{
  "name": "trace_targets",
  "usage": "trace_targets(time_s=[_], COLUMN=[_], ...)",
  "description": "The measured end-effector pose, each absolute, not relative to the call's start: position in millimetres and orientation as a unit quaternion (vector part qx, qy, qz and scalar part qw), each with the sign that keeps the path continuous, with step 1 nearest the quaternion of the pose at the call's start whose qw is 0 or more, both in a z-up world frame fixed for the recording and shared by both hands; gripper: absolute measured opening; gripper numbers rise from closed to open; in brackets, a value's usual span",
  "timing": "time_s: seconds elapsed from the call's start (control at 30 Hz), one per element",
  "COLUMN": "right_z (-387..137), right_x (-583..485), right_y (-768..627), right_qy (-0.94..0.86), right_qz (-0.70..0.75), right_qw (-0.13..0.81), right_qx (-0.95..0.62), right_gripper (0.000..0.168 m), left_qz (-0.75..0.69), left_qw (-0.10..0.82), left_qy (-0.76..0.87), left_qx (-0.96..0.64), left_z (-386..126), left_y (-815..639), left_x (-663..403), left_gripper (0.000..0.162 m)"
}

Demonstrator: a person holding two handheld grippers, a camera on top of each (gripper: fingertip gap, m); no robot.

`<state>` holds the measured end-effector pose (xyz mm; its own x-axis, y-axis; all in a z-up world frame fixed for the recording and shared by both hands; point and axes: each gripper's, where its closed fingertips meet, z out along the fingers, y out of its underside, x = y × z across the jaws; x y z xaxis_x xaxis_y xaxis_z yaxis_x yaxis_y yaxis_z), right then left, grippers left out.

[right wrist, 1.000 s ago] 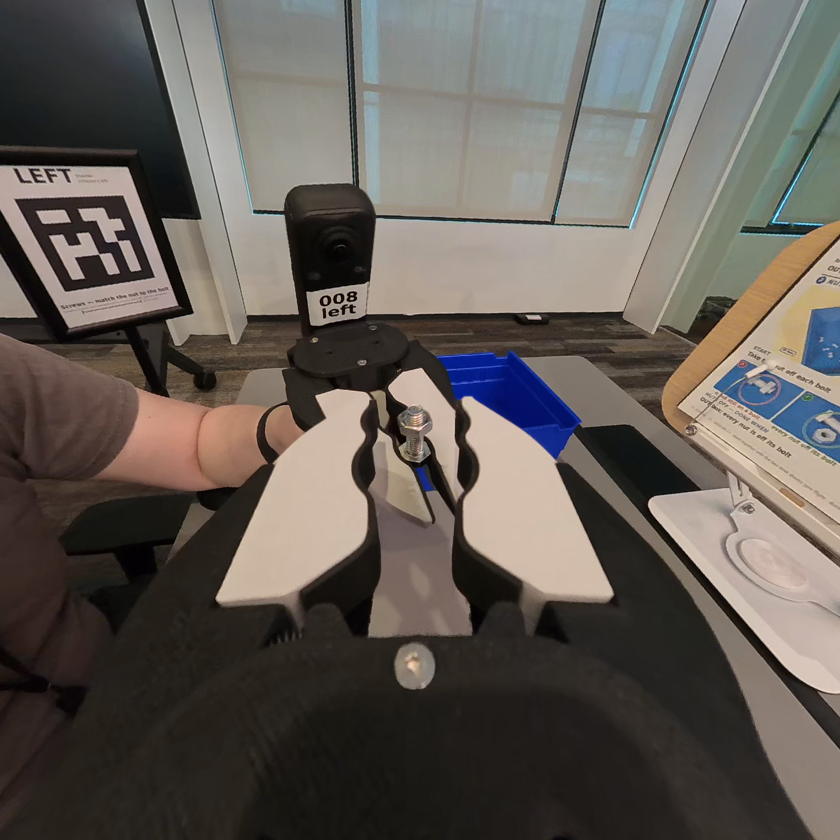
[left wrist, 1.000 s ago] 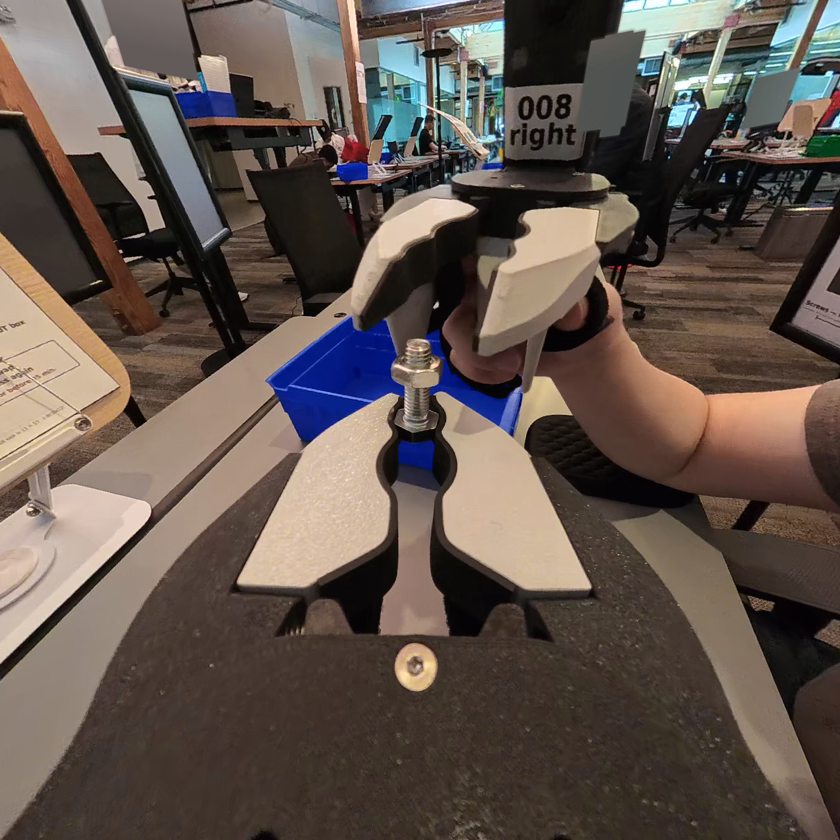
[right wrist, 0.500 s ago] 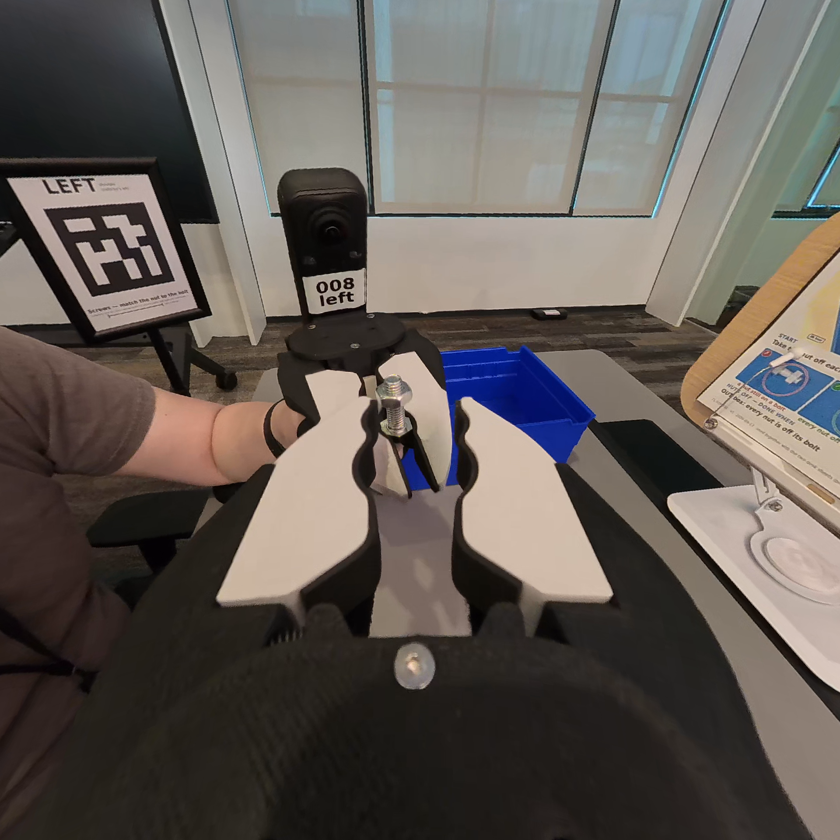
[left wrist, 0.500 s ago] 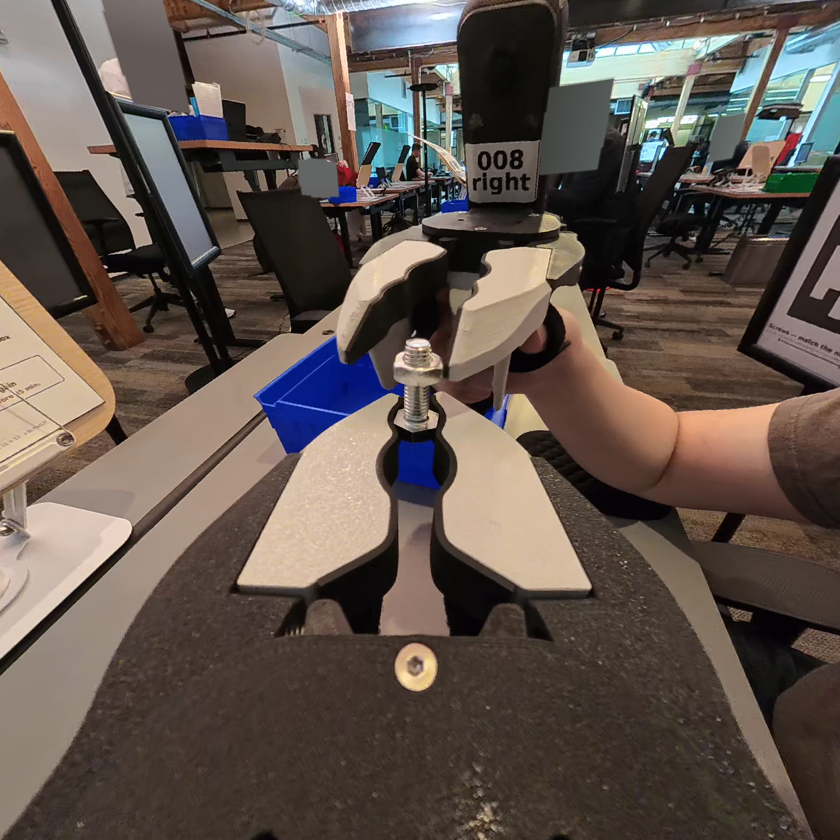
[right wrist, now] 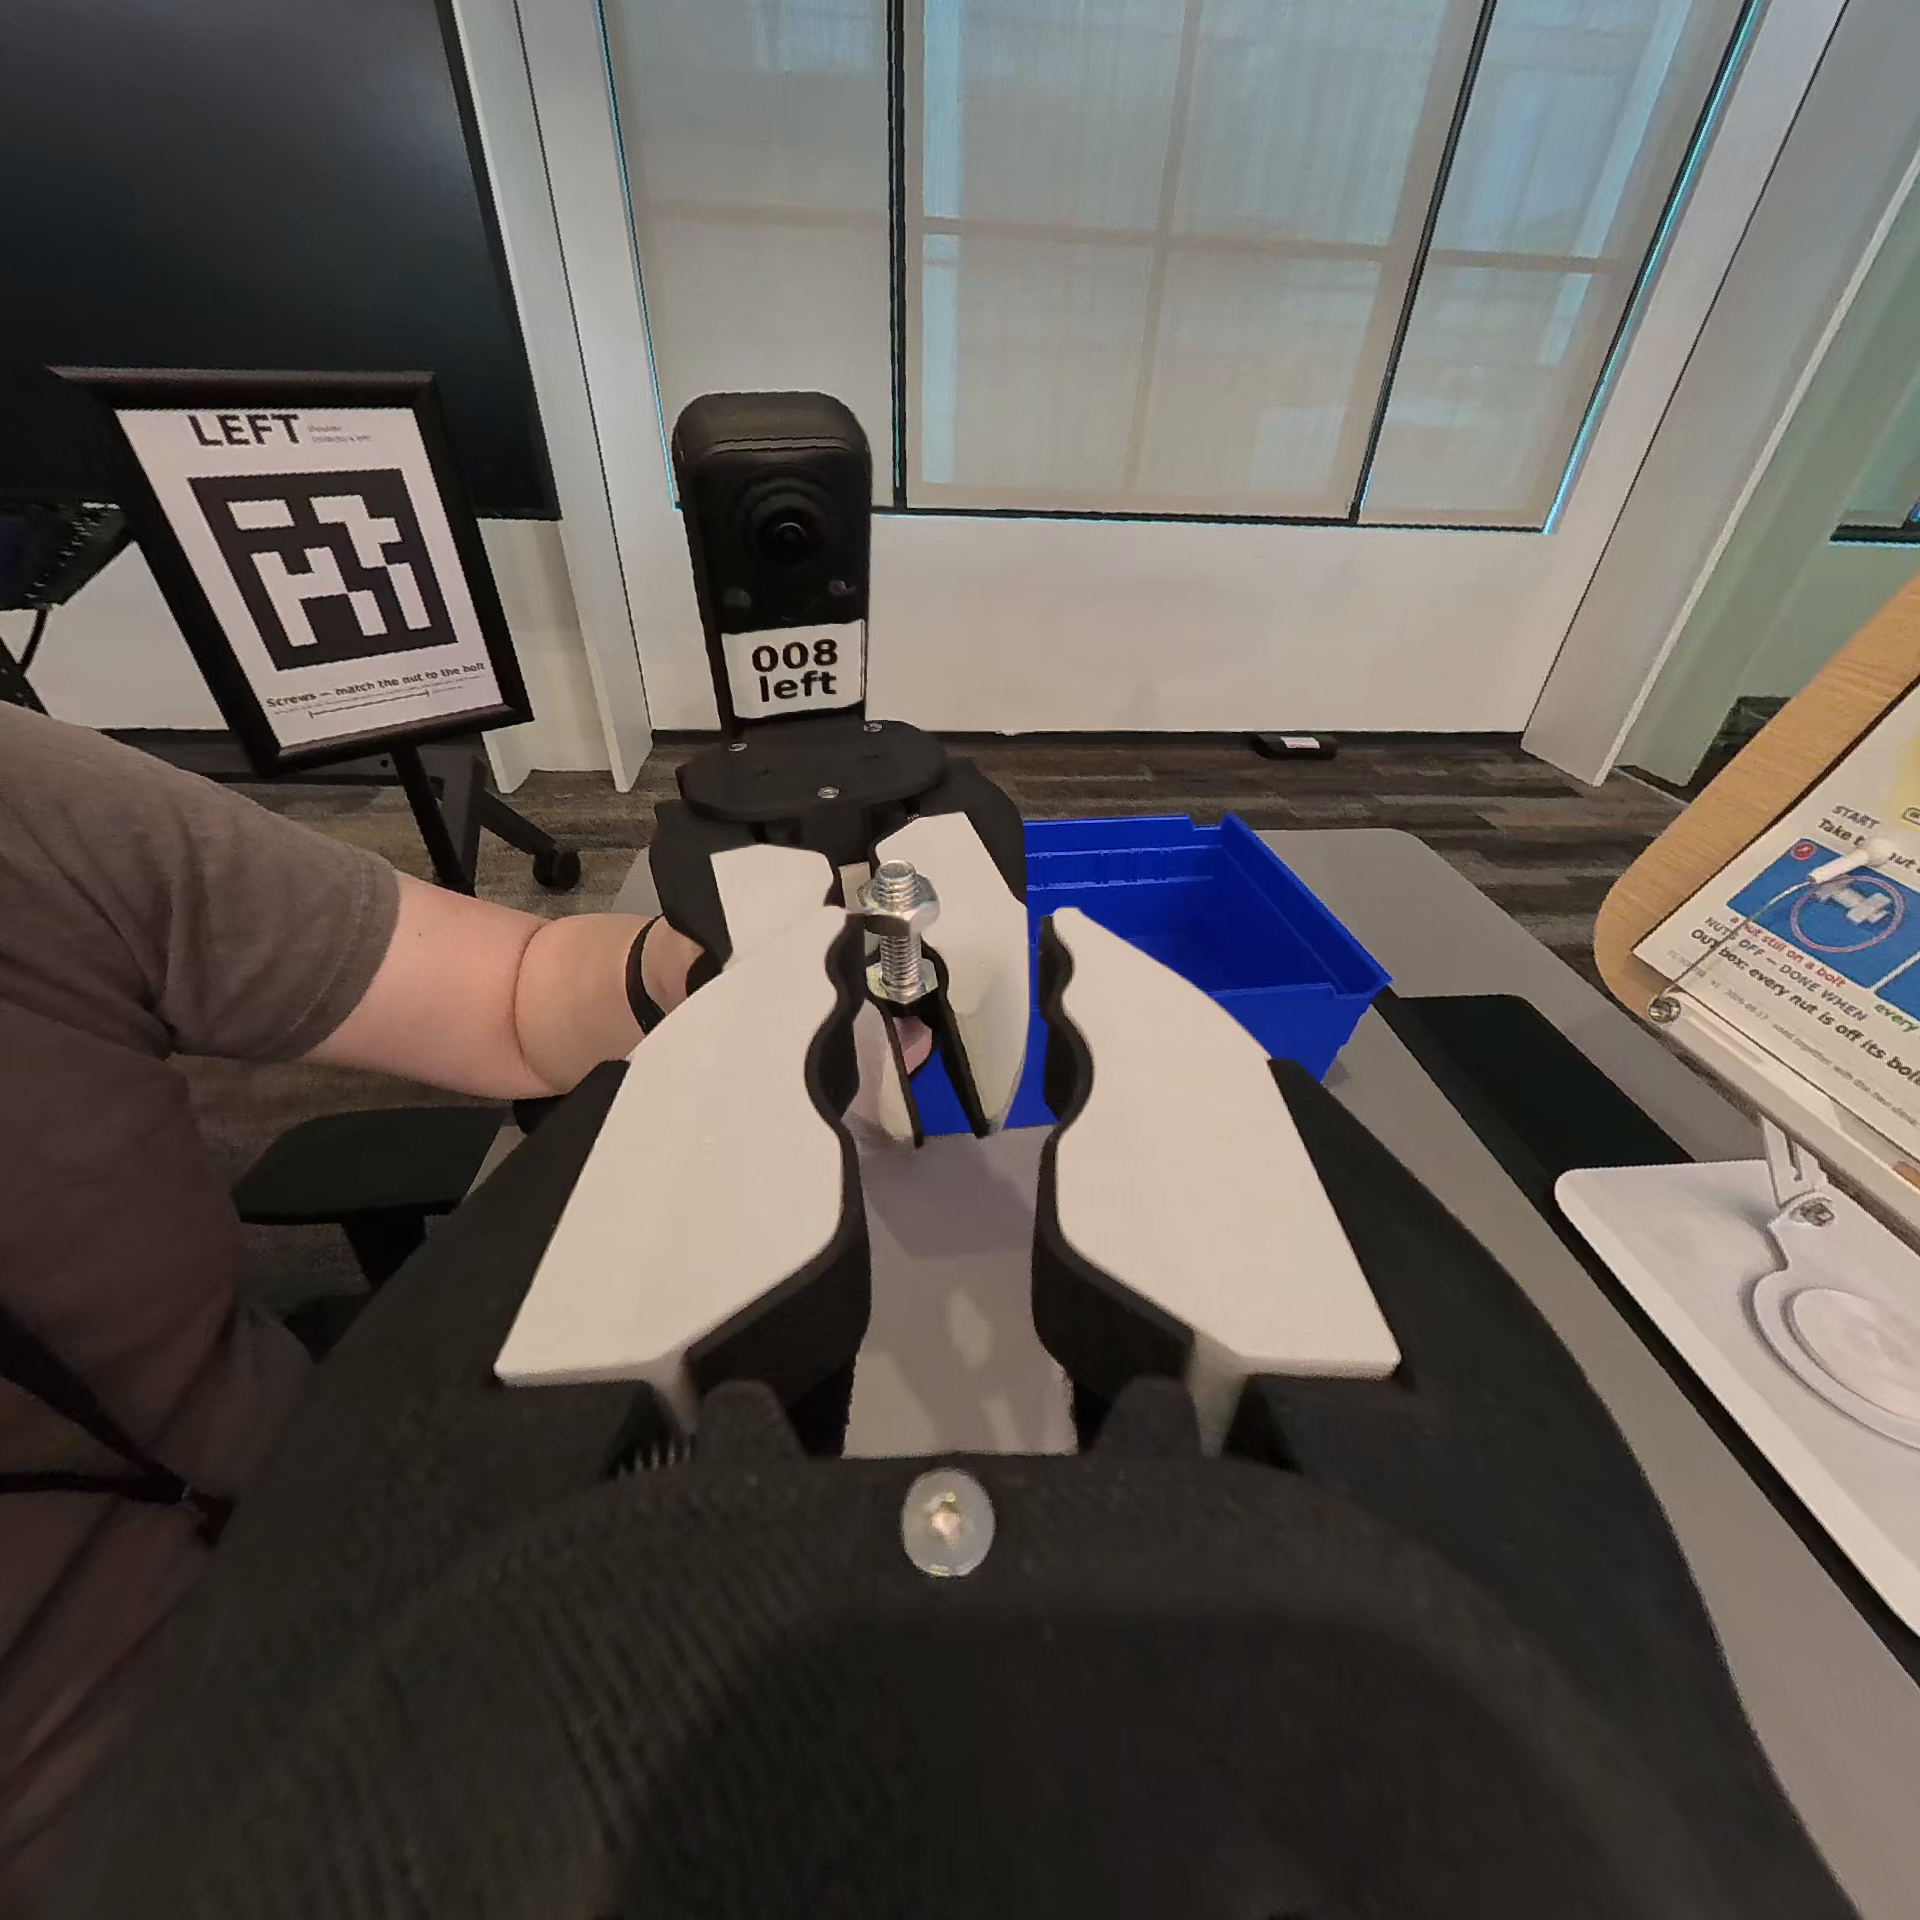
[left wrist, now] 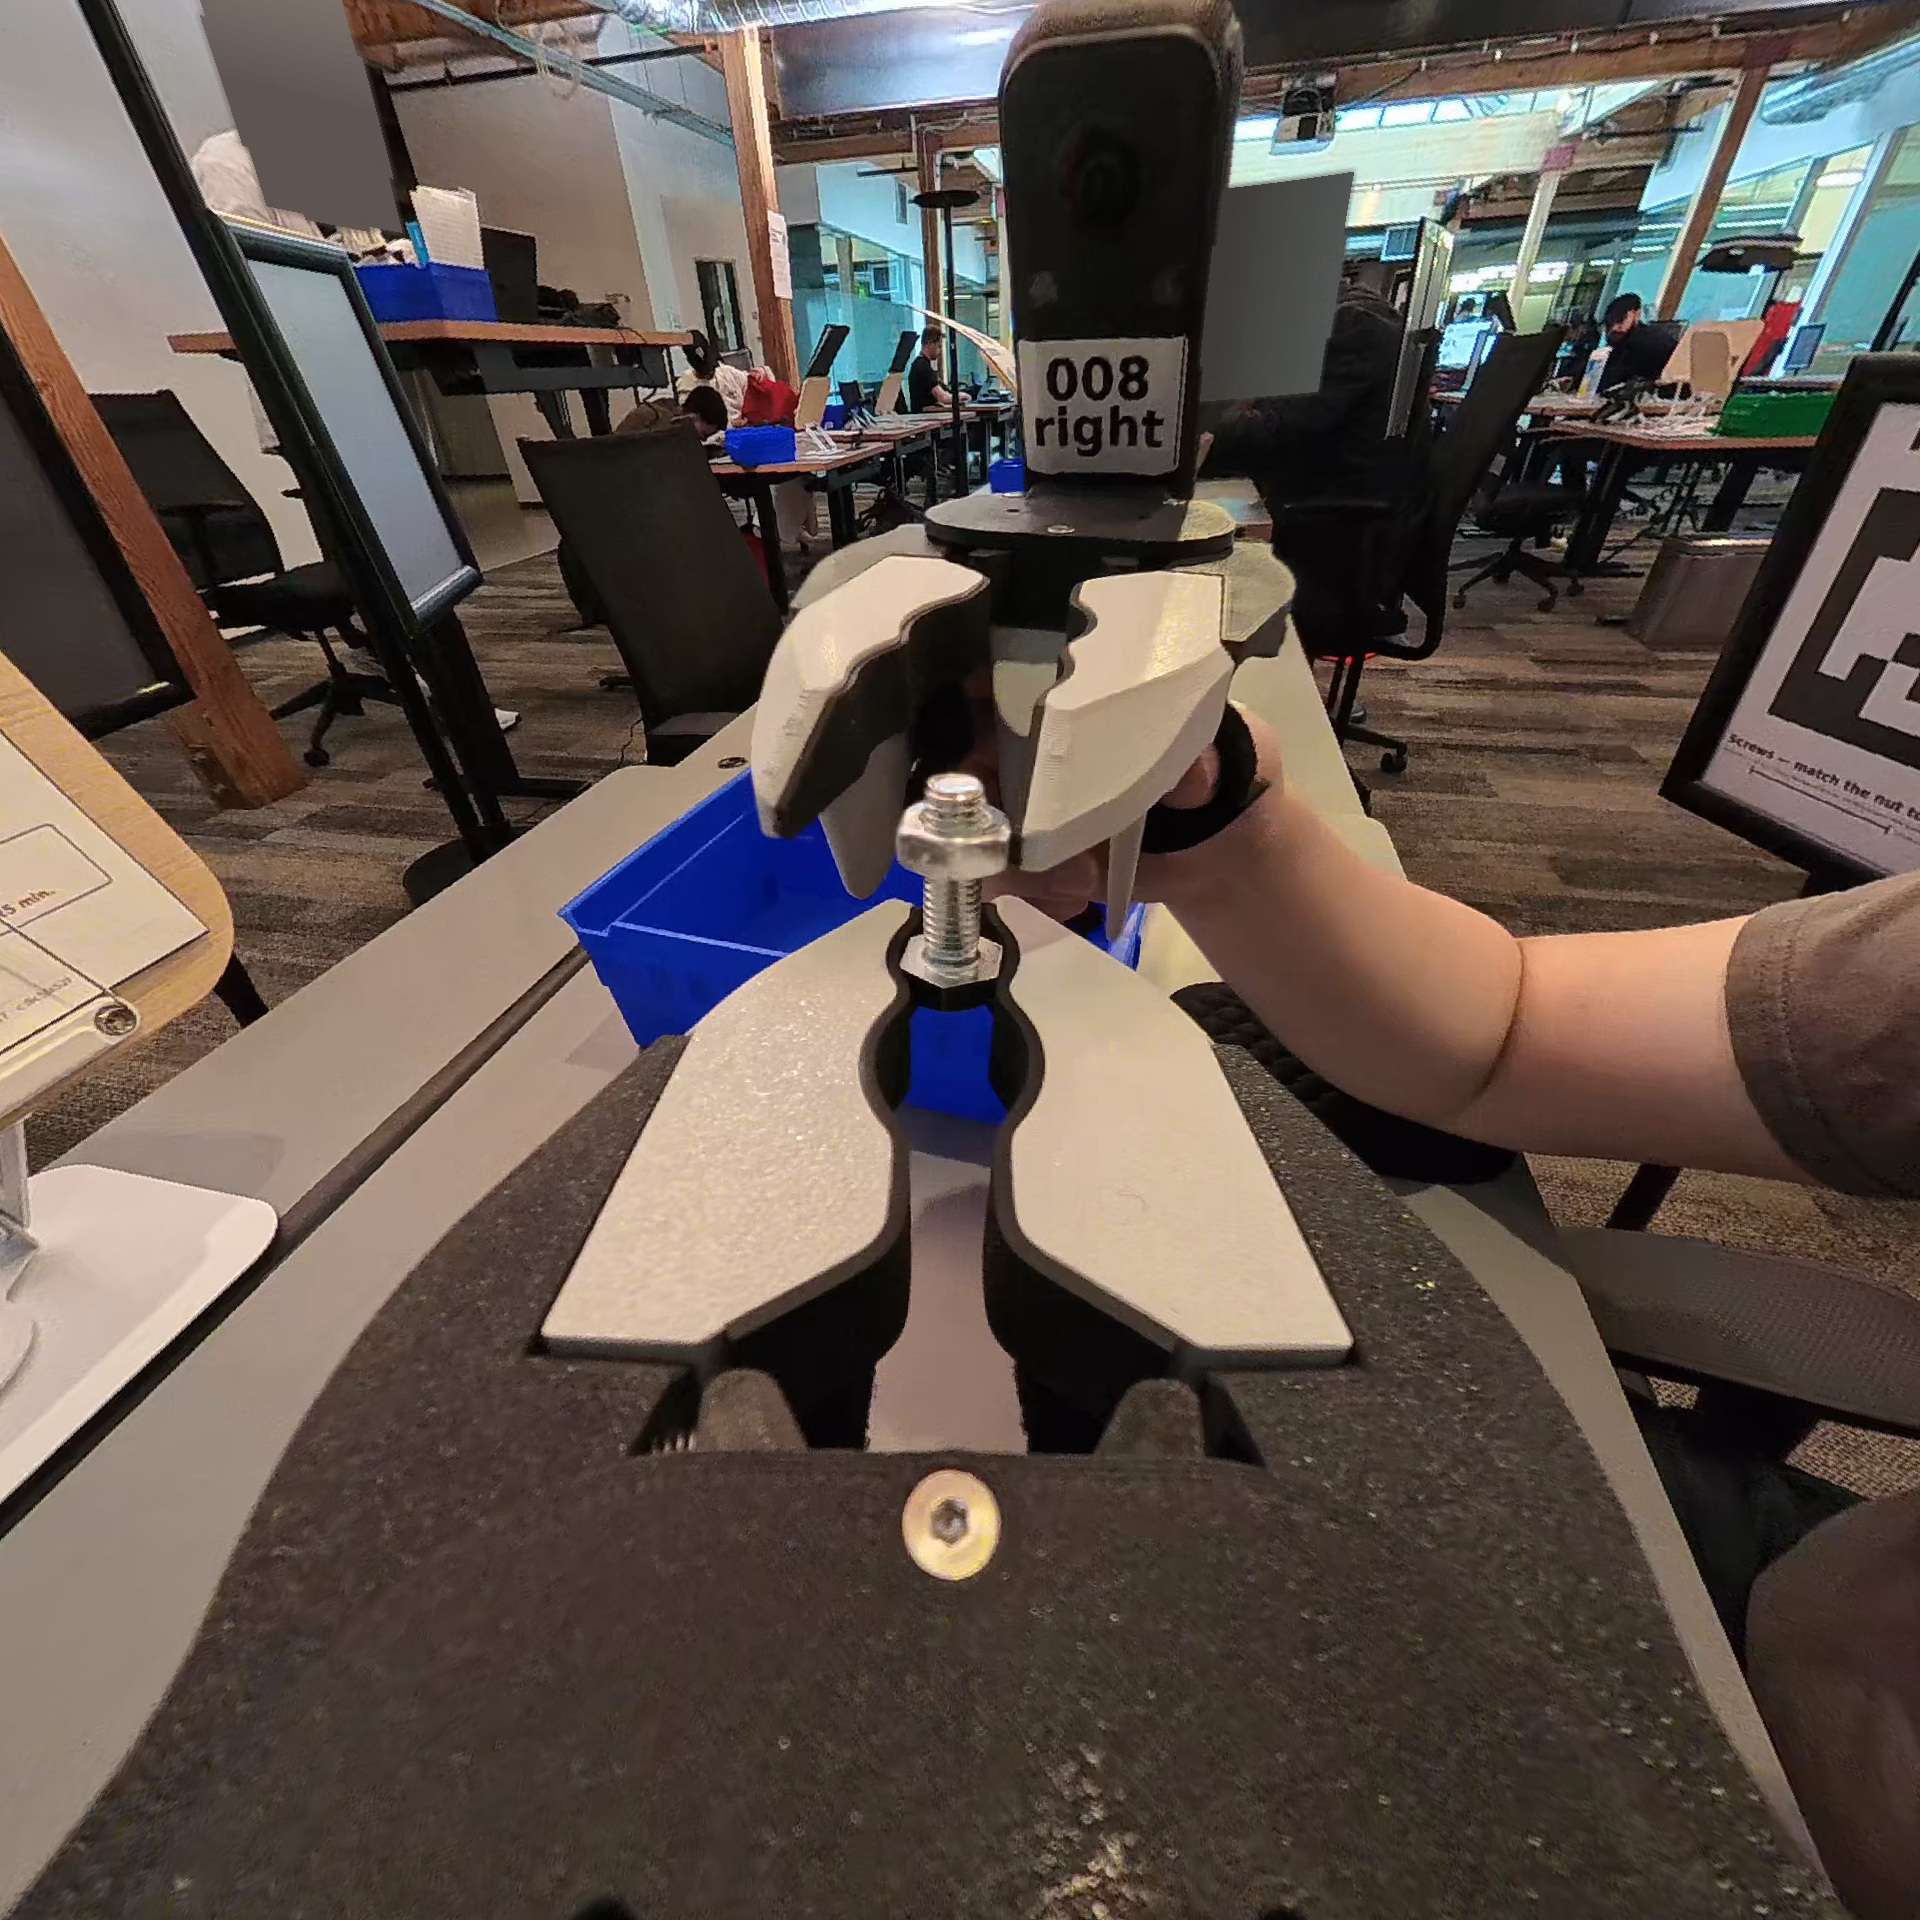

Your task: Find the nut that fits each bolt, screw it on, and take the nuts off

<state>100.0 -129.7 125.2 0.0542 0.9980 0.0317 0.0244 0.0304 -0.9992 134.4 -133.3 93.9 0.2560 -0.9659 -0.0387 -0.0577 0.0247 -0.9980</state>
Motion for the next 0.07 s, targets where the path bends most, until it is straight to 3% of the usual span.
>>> trace_targets(time_s=[0.07], right_z=[126.0], right_x=[102.1], right_y=[-129.3], right_qy=[-0.501], right_qz=[0.477], right_qw=[0.514], right_qx=[-0.507], right_gripper=[0.032], left_qz=[-0.407], left_qw=[0.554], left_qy=[0.454], left_qx=[-0.567], left_z=[93.3], left_y=[-133.2], left_x=[134.7], left_gripper=[0.01])
